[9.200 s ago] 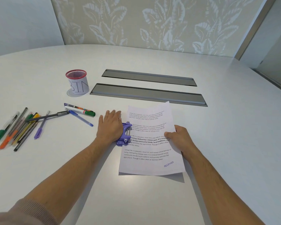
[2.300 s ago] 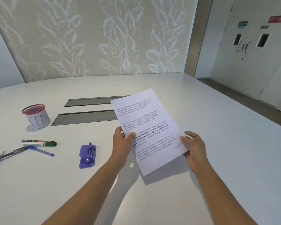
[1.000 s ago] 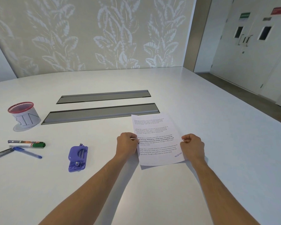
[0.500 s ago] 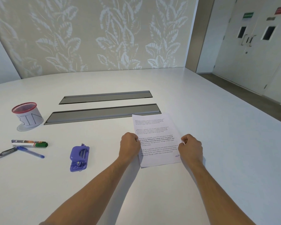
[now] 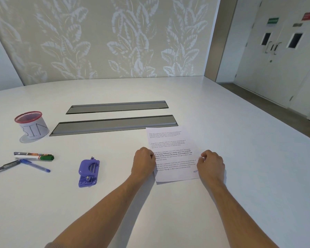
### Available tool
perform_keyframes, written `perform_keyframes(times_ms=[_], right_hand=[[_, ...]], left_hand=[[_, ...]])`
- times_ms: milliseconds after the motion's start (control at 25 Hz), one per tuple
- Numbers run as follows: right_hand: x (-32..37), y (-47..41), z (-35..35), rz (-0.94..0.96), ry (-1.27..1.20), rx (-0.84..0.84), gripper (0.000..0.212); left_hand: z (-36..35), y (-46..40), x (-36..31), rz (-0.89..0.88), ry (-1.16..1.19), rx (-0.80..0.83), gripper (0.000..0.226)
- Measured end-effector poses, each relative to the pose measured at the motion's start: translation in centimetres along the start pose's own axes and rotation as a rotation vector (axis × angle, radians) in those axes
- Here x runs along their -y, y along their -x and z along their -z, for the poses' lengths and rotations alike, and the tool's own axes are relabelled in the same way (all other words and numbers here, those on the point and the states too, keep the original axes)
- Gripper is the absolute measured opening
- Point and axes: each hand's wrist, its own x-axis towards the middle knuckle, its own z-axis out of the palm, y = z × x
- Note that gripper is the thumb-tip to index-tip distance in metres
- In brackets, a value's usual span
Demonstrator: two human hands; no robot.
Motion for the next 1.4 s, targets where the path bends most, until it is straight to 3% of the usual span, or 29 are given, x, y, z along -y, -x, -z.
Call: perform_keyframes(times_ms=[120, 240, 360, 640, 880, 1080, 1400], right_hand=[[0.4, 0.2, 0.2, -0.013, -0.003, -0.057, 0.023], [1.8, 0.9, 0.0, 0.053, -0.031, -0.091, 0.023], [4.3, 2.2, -0.6, 0.149, -0.099, -0.069, 0.022], [11.5, 7.3, -4.0, 0.366, -0.248, 0.106, 0.025], [14.9, 10.6, -8.0, 0.449, -0.25, 0.31, 0.04], [15.5, 11.7, -10.4, 0.56, -0.062, 0.409, 0.057], [15.2, 11.7, -11.0, 0.603, 0.021, 0.411, 0.059]], left_hand=[[0.3, 0.5, 0.2, -0.006, 0.112, -0.028, 0.014], [1.3, 1.2, 0.3, 0.037, 0.168, -0.05, 0.03], [2.7, 1.9, 1.2, 0.002, 0.121, -0.105, 0.023], [8.7, 3.3, 4.9, 0.038, 0.064, -0.307, 0.013], [13.9, 4.2, 9.7, 0.238, 0.009, -0.474, 0.012], [15.3, 5.4, 12.7, 0.453, 0.147, -0.343, 0.027], [15.5, 5.4, 13.4, 0.588, 0.529, -0.255, 0.015]])
